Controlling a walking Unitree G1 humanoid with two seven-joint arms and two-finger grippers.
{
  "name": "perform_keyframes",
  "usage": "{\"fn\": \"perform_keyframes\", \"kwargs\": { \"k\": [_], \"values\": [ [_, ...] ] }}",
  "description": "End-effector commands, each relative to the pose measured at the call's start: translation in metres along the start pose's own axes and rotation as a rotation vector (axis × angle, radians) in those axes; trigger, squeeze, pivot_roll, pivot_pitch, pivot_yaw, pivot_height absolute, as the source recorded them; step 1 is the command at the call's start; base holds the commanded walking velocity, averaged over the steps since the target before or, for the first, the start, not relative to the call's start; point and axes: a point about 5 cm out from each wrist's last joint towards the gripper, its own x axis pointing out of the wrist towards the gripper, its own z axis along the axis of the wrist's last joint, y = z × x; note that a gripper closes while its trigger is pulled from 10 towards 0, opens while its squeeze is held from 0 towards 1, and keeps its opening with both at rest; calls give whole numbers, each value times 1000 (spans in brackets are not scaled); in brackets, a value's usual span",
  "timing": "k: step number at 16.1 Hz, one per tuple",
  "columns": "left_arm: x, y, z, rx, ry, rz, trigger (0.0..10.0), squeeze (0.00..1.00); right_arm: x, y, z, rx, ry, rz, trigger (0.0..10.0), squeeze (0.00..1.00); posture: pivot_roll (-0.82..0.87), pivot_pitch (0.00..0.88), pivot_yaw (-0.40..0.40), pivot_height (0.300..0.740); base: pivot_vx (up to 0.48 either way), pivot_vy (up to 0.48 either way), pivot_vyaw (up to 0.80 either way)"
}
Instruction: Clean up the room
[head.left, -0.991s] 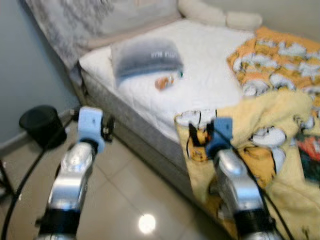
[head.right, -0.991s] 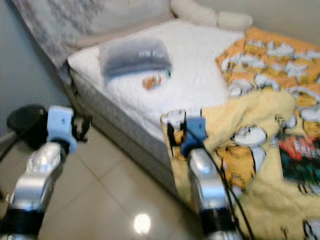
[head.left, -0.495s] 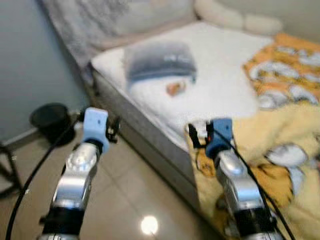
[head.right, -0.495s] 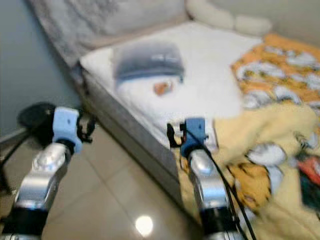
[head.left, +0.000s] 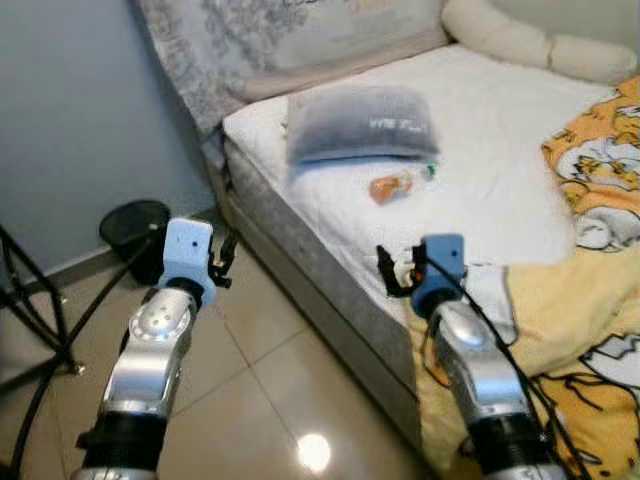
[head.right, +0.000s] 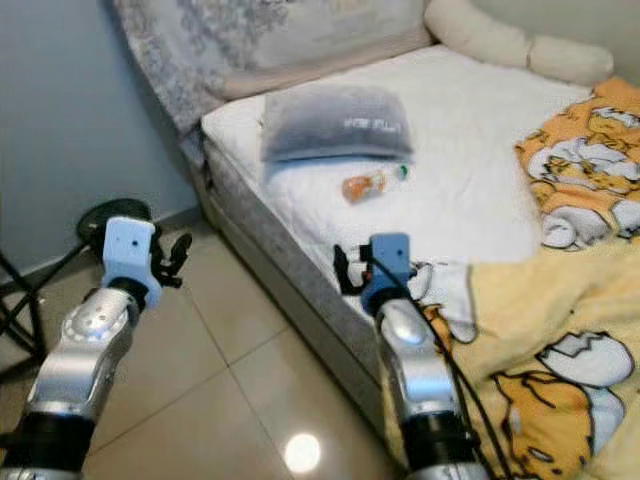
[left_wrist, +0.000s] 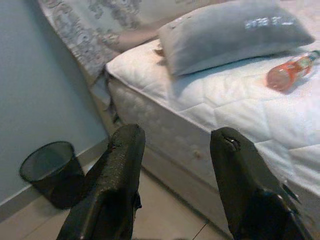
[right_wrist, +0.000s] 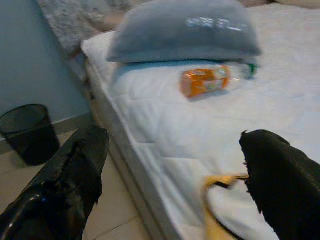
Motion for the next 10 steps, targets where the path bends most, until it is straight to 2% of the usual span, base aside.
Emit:
{"fn": "perform_keyframes", "kwargs": {
  "k": [1, 10],
  "values": [
    [2, 0, 6, 15, -19, -13, 10000, 0, 1, -1, 1, 11, 2, -6, 10000, 0, -50, 0, 34, 740, 304, 0, 0],
    [2, -1, 4, 16, -16, -19, 10000, 0, 1, 0, 1, 22, 0, 2, 10000, 0, -50, 0, 34, 740, 304, 0, 0]
  ]
}}
